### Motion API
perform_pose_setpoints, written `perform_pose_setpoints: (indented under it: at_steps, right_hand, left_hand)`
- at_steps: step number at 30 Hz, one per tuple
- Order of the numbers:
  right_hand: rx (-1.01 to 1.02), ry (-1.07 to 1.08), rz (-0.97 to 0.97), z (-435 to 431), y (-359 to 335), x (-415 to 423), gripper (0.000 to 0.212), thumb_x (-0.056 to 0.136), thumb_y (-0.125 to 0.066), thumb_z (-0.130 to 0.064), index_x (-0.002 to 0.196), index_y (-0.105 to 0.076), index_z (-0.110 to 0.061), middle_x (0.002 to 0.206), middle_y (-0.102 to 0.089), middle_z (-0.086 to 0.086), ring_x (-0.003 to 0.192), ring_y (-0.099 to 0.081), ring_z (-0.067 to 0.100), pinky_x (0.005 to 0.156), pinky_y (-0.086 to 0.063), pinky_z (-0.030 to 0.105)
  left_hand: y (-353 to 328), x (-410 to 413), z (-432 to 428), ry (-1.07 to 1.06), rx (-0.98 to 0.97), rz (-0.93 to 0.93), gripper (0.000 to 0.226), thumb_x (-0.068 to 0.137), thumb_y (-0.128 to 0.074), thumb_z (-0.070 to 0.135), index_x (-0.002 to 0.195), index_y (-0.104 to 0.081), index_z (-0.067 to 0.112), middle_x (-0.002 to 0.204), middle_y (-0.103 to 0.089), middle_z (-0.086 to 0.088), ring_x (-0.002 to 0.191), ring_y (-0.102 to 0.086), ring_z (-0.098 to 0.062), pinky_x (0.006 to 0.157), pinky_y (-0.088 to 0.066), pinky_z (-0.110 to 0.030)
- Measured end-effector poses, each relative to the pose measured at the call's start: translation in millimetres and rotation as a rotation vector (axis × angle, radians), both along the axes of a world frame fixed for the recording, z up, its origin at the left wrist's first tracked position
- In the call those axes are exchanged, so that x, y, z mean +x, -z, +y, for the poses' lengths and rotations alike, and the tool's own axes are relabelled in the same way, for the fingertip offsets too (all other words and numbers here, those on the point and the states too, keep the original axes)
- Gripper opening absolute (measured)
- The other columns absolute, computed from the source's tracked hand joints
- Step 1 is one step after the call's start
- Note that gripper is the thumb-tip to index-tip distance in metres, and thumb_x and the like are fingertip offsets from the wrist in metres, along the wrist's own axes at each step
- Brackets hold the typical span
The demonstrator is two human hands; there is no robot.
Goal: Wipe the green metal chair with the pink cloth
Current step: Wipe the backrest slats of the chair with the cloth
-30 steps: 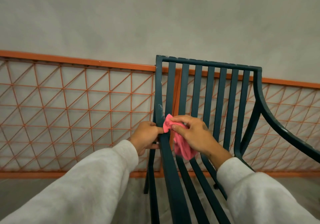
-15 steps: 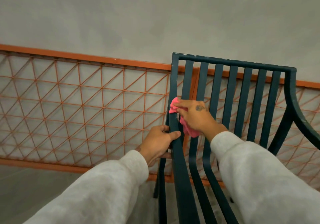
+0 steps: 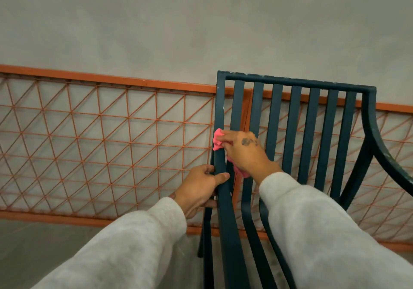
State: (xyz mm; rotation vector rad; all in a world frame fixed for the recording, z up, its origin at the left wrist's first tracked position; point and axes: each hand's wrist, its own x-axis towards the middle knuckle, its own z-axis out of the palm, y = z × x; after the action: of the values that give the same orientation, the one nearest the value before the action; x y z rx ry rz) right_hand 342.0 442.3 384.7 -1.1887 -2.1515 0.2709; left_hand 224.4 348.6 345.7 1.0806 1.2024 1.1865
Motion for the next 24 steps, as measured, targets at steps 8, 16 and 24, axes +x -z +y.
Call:
perform_pose_setpoints:
  at_steps: [8,16,24]
  right_hand:
    - [0.034,-0.184,-0.105,-19,21,14,0.026,0.098,-0.059,-0.010,0.106,-0.079,-0.024,0.132,-0.065,-0.014,0.123,-0.058,0.003,0.113,-0.040,0.024]
    - [-0.107,-0.226,0.027,-3,10,16,0.024,0.097,-0.062,-0.009,0.112,-0.077,-0.019,0.122,-0.061,-0.023,0.100,-0.055,-0.021,0.100,-0.038,0.001]
    - [-0.109,-0.177,0.055,-9,22,17,0.026,0.097,-0.062,-0.009,0.112,-0.077,-0.023,0.131,-0.064,-0.014,0.117,-0.051,-0.009,0.097,-0.027,-0.007]
  left_hand:
    - [-1,-1,-2,0.015,0.016,0.010,0.012,0.093,-0.063,0.016,0.105,-0.061,0.015,0.093,-0.072,-0.011,0.072,-0.071,-0.017,0.060,-0.061,-0.034]
    - [-1,-3,0,0.007,-0.001,0.020,0.022,0.091,-0.067,0.019,0.111,-0.058,0.013,0.104,-0.070,-0.014,0.080,-0.071,-0.021,0.059,-0.061,-0.034]
    - [-1,-5,2,0.019,0.010,0.029,0.016,0.091,-0.066,0.016,0.105,-0.059,0.014,0.097,-0.071,-0.010,0.070,-0.070,-0.014,0.052,-0.057,-0.028]
